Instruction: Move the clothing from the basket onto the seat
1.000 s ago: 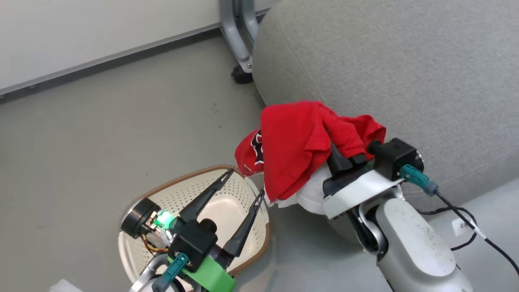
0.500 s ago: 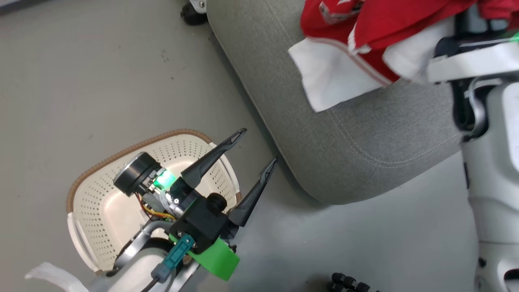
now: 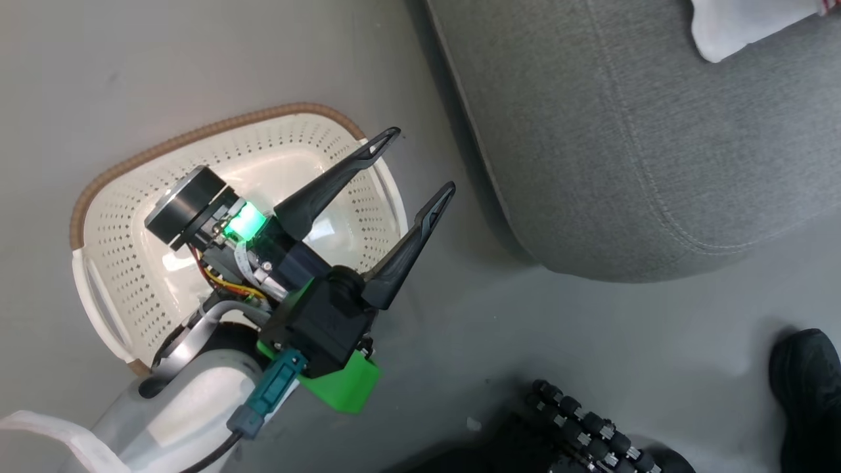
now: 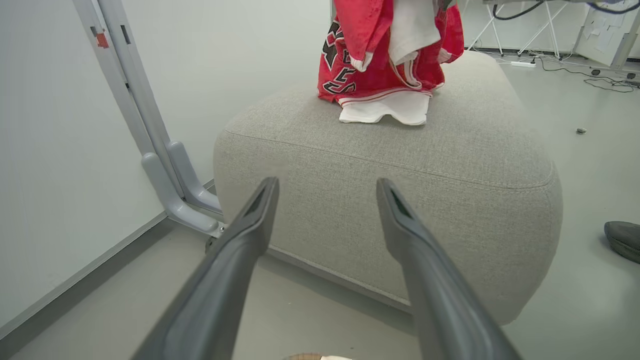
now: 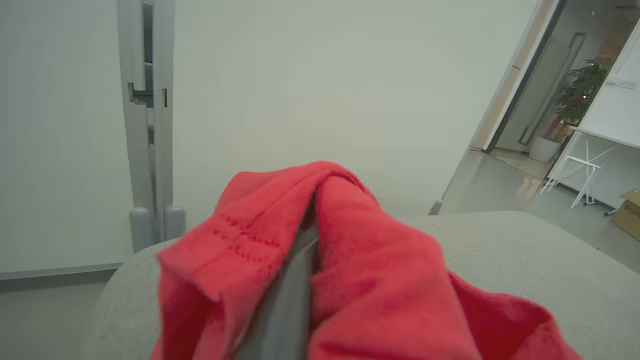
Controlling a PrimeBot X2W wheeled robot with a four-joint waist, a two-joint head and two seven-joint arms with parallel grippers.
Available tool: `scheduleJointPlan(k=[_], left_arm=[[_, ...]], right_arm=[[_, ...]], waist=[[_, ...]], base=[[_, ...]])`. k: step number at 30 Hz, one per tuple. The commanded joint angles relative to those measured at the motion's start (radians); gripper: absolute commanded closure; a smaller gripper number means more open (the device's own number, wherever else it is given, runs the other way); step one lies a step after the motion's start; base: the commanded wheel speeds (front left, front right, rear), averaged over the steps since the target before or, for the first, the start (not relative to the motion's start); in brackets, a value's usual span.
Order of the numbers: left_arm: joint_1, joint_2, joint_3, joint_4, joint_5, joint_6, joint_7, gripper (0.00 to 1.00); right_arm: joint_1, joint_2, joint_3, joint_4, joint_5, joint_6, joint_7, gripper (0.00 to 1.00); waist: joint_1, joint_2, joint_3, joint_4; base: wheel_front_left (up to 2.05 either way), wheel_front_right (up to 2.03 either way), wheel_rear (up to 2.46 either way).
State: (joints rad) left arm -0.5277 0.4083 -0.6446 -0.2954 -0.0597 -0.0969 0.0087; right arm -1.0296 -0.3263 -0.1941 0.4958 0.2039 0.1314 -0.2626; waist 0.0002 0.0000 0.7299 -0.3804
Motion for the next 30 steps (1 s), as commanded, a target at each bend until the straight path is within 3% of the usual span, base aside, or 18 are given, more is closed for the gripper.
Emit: scheduleJointPlan(k=[1, 4, 5, 6, 7, 8, 15, 30], left_arm=[[-0.023, 0.005, 0.002, -0.001, 0.001, -0.004, -0.004, 0.00], [-0.021, -0.001, -0.006, 0.008, -0.005, -0.004, -0.010, 0.00], [-0.020, -0.003, -0.009, 0.013, -0.008, -0.003, -0.012, 0.00], [-0.018, -0.005, -0.013, 0.019, -0.010, -0.003, -0.016, 0.00], [-0.017, -0.008, -0.016, 0.022, -0.011, -0.003, -0.021, 0.00], [-0.015, -0.012, -0.020, 0.029, -0.013, -0.003, -0.023, 0.00], [0.001, -0.035, -0.041, 0.078, -0.034, 0.000, -0.062, 0.00], [0.100, -0.106, -0.002, 0.202, -0.111, 0.100, -0.192, 0.00]], right_arm=[[-0.013, 0.008, -0.006, 0.025, 0.012, -0.001, -0.003, 1.00], [0.005, 0.023, -0.021, 0.083, 0.002, -0.001, -0.003, 1.00], [0.017, 0.031, -0.035, 0.110, 0.001, -0.001, -0.003, 0.83], [0.028, 0.037, -0.040, 0.124, -0.006, -0.001, -0.003, 0.56], [0.035, 0.041, -0.046, 0.134, -0.011, -0.001, -0.003, 0.16], [0.052, 0.046, -0.059, 0.148, -0.015, -0.001, -0.003, 0.00], [0.189, 0.090, -0.108, 0.112, -0.015, -0.001, -0.003, 0.00], [0.549, 0.215, -0.102, -0.146, -0.093, -0.001, -0.003, 0.00]], waist=[[-0.0002, 0.0000, 0.108, 0.058], [-0.0002, 0.0000, 0.112, 0.060], [-0.0002, 0.0000, 0.112, 0.061], [-0.0002, 0.0000, 0.108, 0.062], [-0.0002, 0.0000, 0.104, 0.063], [-0.0002, 0.0000, 0.098, 0.065], [-0.0002, 0.0000, 0.034, 0.078], [-0.0002, 0.0000, -0.235, 0.133]], base=[[0.00, 0.00, 0.00], [0.00, 0.00, 0.00], [0.00, 0.00, 0.00], [0.00, 0.00, 0.00], [0.00, 0.00, 0.00], [0.00, 0.00, 0.00], [0.00, 0.00, 0.00], [0.00, 0.00, 0.00]])
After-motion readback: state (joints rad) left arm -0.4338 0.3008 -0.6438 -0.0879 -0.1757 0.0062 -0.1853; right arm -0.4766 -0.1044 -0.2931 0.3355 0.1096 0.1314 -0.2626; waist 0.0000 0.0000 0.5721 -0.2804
